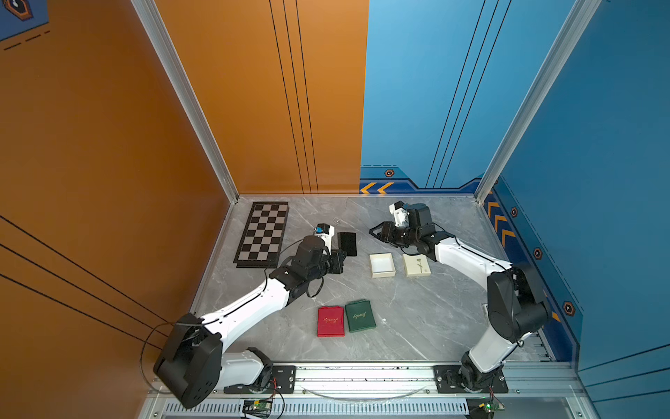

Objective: Take the necklace out of the lift-off lid jewelry box
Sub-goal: Place the necklace at the center of the board, then place the inner lining in the jewelry box.

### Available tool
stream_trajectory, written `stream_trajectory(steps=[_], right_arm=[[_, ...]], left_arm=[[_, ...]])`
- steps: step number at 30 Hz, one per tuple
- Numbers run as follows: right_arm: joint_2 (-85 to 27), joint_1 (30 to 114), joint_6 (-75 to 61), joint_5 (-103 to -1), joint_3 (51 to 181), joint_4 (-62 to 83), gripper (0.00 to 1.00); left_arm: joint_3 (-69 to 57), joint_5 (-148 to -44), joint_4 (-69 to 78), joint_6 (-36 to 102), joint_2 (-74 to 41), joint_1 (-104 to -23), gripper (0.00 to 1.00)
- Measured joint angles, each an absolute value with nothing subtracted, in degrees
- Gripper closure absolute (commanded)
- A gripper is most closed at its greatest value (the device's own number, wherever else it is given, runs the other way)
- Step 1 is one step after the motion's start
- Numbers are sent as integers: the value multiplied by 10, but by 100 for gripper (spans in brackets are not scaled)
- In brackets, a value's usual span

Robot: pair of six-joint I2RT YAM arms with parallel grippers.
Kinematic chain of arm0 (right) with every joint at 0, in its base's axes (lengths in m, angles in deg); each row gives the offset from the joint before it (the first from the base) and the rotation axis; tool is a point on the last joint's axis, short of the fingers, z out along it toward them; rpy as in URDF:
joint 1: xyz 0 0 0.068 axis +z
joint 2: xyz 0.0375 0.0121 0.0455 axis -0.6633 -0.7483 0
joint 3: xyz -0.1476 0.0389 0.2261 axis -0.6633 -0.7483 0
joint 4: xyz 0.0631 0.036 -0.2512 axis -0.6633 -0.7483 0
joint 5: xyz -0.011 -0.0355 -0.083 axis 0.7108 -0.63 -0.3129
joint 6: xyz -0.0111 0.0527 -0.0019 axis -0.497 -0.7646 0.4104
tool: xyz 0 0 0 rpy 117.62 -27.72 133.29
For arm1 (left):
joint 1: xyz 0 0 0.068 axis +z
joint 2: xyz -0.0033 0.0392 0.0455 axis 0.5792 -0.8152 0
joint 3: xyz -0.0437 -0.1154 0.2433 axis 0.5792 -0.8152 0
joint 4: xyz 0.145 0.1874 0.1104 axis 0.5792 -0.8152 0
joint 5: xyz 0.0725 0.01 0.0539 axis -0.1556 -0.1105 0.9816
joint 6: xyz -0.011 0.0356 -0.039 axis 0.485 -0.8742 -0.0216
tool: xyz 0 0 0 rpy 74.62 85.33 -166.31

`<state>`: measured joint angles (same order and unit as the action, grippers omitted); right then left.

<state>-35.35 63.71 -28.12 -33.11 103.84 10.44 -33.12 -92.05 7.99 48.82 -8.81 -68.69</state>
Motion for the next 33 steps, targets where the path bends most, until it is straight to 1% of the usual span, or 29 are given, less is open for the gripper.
stream_trajectory(steps=[4, 8, 16, 21, 26, 27, 33], right_arm=[[-275, 645, -282, -331, 983, 113, 43], [-237, 655, -287, -329, 941, 130, 43], [-234, 660, -306, -318, 902, 158, 46], [-234, 653, -319, -310, 890, 186, 51], [-233, 645, -330, -297, 881, 209, 52], [-232, 643, -331, -295, 880, 210, 51], [-221, 625, -338, -281, 873, 214, 41]], left_arm=[[-308, -957, 122, 503, -144, -686, 100], [-292, -991, 161, 518, -181, -690, 100], [-280, -1042, 218, 535, -211, -719, 100], [-280, -1048, 233, 540, -211, -730, 100], [-281, -1052, 243, 545, -211, -730, 100], [-281, -1053, 246, 546, -211, -730, 100], [-294, -1063, 258, 550, -210, -736, 100]])
